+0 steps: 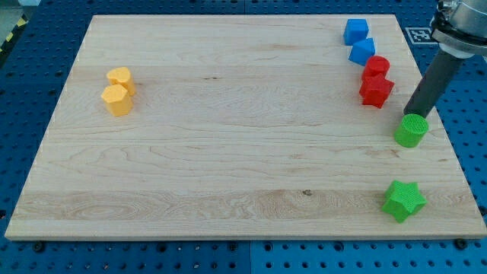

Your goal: Slide the green circle above the green star

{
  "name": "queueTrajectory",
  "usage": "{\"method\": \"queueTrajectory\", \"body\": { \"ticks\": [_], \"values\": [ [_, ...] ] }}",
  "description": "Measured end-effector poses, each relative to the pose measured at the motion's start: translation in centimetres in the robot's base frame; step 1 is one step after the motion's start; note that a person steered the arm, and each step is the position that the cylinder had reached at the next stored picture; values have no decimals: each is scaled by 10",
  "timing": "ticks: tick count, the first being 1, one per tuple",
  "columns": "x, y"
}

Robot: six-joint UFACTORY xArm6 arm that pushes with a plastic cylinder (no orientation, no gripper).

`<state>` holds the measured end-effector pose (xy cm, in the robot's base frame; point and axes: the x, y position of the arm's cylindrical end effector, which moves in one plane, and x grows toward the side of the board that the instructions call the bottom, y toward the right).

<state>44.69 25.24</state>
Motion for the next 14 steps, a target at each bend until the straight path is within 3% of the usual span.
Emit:
{"method": "queueTrajectory", "body": {
  "ticks": [2,5,9,12,14],
  "values": [
    [44,-1],
    [73,-8],
    [54,-45],
    [82,-55],
    [116,-126]
  ]
}}
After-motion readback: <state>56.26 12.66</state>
